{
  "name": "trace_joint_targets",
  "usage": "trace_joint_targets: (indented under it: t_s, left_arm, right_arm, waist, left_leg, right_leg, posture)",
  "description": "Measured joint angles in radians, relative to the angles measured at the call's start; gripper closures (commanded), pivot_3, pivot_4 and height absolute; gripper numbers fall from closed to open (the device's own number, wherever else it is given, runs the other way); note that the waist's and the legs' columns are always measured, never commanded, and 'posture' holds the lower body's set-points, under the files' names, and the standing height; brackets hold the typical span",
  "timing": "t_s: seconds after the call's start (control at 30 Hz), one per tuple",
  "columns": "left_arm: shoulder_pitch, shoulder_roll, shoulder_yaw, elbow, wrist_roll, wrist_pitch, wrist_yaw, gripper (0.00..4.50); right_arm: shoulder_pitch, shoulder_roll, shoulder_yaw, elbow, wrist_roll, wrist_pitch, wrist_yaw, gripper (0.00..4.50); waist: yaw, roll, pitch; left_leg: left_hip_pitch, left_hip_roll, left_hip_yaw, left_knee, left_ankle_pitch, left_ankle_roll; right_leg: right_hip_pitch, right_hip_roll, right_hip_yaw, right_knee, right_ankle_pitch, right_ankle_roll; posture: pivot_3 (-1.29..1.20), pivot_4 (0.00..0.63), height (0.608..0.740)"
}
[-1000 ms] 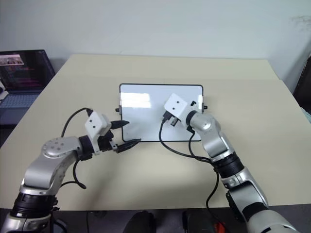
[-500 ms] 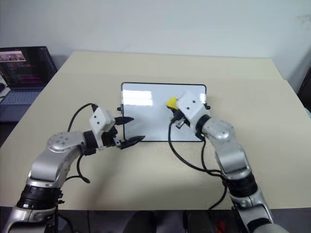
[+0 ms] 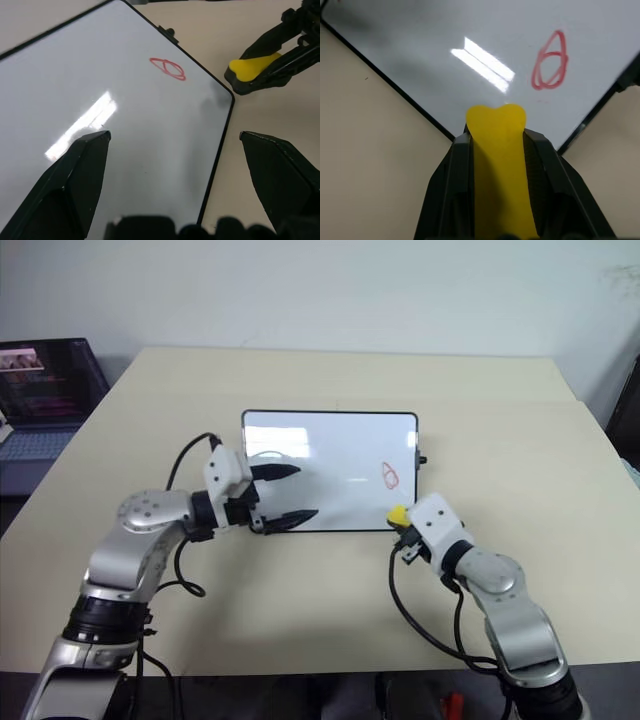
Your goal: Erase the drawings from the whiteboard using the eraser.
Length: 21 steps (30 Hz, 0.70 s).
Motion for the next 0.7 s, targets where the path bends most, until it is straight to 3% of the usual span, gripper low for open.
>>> trace_joint_targets:
  t_s: [0.4,0.53,0.7]
  left_arm:
    - [0.04,0.05,0.011,-0.07,-0.009,0.045,-0.017,0.0]
    - [0.058,0.051,0.013,-0.089,-0.01,0.063,-0.01,0.0]
    - [0.063,0.05,0.014,-0.1,-0.012,0.066,0.001,0.0]
  right_arm:
    - [-0.285,0.127,0.022,0.304,-0.074,-0.174,-0.183,3.51]
    - [-0.309,0.122,0.026,0.408,-0.088,-0.21,-0.19,3.51]
    - [-0.262,0.084,0.025,0.374,-0.082,-0.193,-0.153,3.51]
  waist:
    - [0.006,0.0,0.0]
    - [0.009,0.0,0.0]
    - [0.011,-0.001,-0.001]
  left_leg:
    - [0.0,0.002,0.0,0.0,0.0,0.0]
    - [-0.001,0.001,0.001,0.001,0.0,0.0]
    - [-0.001,0.001,0.0,0.001,0.0,0.0]
  right_leg:
    - [-0.001,-0.002,0.001,0.0,0.0,0.0]
    - [-0.001,-0.003,0.001,0.0,0.0,0.0]
    - [0.0,-0.003,0.0,0.001,0.0,0.0]
  posture:
    - [0.0,0.15,0.74]
    - [0.0,0.15,0.74]
    - [0.0,0.15,0.74]
